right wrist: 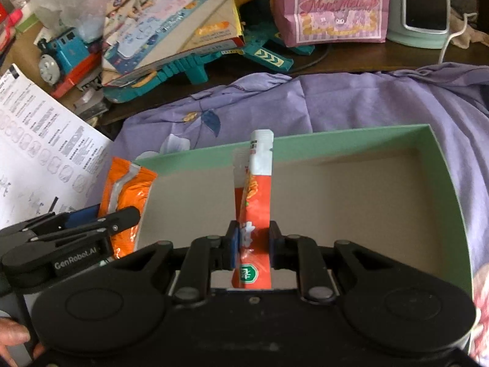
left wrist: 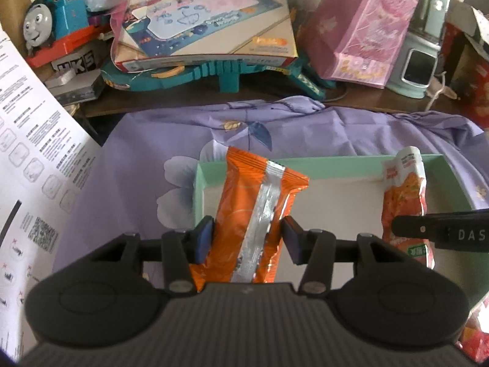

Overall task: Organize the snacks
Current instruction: 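Carry both snacks into the green tray and open both tools, then grasp the yellow stick snack with the left tool while the right tool grasps the yellow bar, then place both yellow snacks into the tray beside the earlier snacks, then grasp the red-orange chip bag with the left tool while the right tool grasps the red bag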

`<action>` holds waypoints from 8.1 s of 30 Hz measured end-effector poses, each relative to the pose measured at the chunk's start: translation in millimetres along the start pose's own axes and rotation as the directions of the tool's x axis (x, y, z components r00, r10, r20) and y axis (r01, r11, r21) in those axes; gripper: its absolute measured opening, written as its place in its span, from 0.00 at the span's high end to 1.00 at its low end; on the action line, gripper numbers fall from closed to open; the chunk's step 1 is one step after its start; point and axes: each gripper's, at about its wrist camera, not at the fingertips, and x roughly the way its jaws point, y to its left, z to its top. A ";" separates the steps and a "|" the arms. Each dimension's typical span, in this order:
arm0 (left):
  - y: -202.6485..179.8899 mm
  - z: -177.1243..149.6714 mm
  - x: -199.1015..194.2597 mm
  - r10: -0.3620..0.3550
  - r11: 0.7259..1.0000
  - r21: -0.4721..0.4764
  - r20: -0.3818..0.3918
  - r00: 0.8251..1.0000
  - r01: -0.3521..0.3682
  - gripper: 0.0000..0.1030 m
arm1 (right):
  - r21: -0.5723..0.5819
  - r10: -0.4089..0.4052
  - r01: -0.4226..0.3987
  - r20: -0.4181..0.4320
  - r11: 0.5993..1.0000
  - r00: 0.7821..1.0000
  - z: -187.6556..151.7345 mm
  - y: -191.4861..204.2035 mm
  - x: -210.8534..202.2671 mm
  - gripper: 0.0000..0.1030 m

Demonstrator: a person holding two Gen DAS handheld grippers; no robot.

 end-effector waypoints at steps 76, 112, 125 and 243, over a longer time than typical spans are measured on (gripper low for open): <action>-56.3 -229.6 -119.6 -0.221 0.975 -0.061 -0.238 0.946 0.213 0.60 | 0.047 0.046 -0.044 -0.040 0.998 0.998 -226.9 8.5 -110.0 0.55; -52.6 -227.7 -119.6 -0.255 0.966 -0.020 -0.211 0.943 0.257 0.89 | 0.096 0.009 -0.005 -0.034 0.995 0.999 -229.4 15.2 -112.4 0.52; -32.5 -160.3 -149.2 -0.234 0.972 -0.047 -0.063 0.970 0.231 0.89 | 0.085 0.078 -0.087 0.104 0.993 0.992 -161.5 -0.2 -150.0 0.52; -139.5 -186.2 -137.5 -0.368 0.916 0.088 -0.203 0.907 0.391 0.60 | 0.261 -0.048 0.009 0.143 0.965 0.989 -207.9 -91.3 -170.7 0.76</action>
